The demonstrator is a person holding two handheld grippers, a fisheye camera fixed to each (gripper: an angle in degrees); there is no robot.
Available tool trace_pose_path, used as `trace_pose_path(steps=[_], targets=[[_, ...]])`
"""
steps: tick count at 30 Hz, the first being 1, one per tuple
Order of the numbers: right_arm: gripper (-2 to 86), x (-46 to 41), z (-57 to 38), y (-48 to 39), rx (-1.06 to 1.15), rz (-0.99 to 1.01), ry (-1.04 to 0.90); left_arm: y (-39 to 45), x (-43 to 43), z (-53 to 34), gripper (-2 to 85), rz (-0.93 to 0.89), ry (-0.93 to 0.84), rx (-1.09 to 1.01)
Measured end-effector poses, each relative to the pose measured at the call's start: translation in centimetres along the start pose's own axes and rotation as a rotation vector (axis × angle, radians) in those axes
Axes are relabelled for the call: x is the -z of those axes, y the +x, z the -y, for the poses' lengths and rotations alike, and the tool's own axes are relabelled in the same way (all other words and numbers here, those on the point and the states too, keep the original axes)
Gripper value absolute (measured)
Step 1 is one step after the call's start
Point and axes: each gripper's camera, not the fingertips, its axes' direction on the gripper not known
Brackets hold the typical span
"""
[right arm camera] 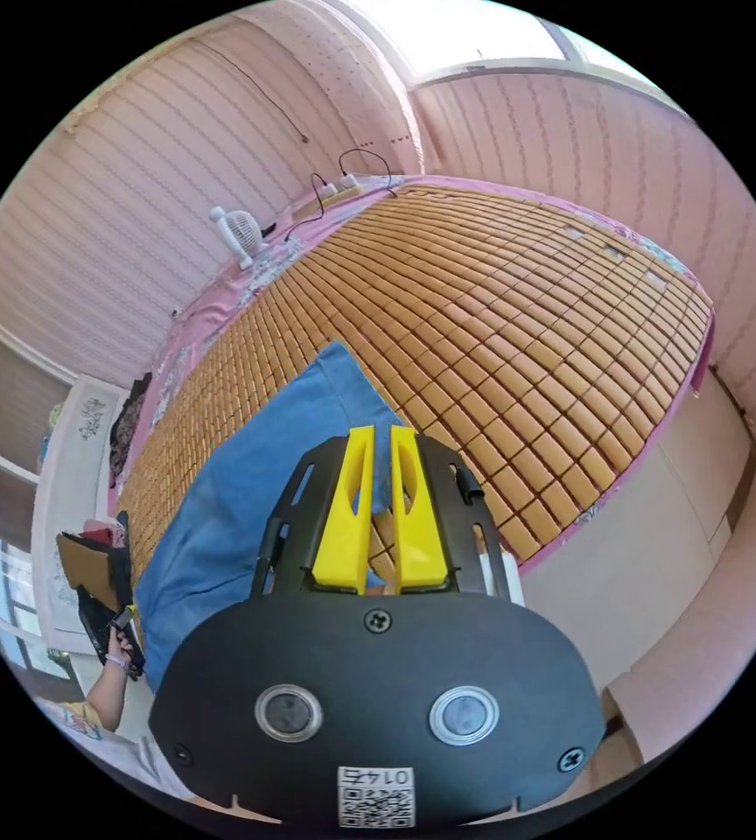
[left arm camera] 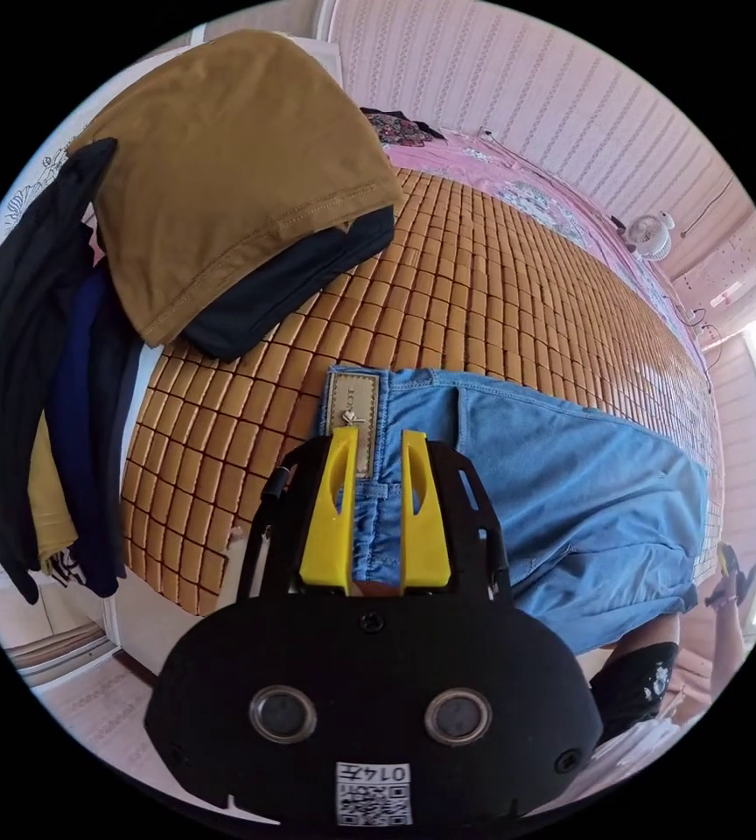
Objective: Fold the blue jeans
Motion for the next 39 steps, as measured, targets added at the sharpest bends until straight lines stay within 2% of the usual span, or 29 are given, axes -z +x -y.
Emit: trace_pose_path(steps=[4, 8, 10, 13, 18, 23, 26, 29, 31, 35, 39], targets=[[5.7, -4.4, 1.6, -7.3, 0.238, -0.072, -0.053, 4.8, -1.4, 1.2, 6.6, 0.230, 0.001, -0.111], [6.0, -9.2, 3.7, -11.4, 0.266, -0.032, -0.063, 8.9, -2.8, 3.2, 6.2, 0.410, 0.002, -0.164], [5.1, -12.6, 4.9, -13.0, 0.251, -0.029, -0.093, 9.9, -3.2, 4.3, 6.0, 0.420, 0.012, -0.163], [1.7, -14.4, 5.9, -14.3, 0.264, -0.110, -0.032, 11.1, -3.9, 6.5, 5.5, 0.415, 0.012, -0.166], [0.0, -16.0, 8.9, -15.1, 0.283, -0.077, -0.013, 12.8, -5.3, 10.2, 4.8, 0.427, 0.007, -0.186], [-0.1, -17.9, 11.6, -15.8, 0.277, -0.098, -0.028, 13.7, -6.6, 14.2, 4.9, 0.374, -0.022, -0.171], [0.0, -18.0, 12.7, -15.1, 0.218, -0.022, -0.051, 13.5, -6.7, 15.7, 4.9, 0.317, -0.062, -0.095], [0.4, -14.1, 11.7, -14.3, 0.274, 0.065, 0.032, 13.5, -5.9, 15.3, 5.5, 0.231, -0.065, -0.131], [1.3, -9.3, 8.8, -11.9, 0.327, 0.184, 0.044, 13.8, -4.4, 14.1, 5.5, 0.181, -0.016, -0.141], [5.0, -3.0, 1.5, -5.3, 0.287, 0.170, -0.019, 16.7, 1.7, 7.1, 5.3, 0.139, 0.221, -0.245], [10.5, 1.4, -8.2, 2.7, 0.103, 0.131, -0.119, 20.8, 3.8, -0.1, 4.8, -0.118, 0.196, -0.379]])
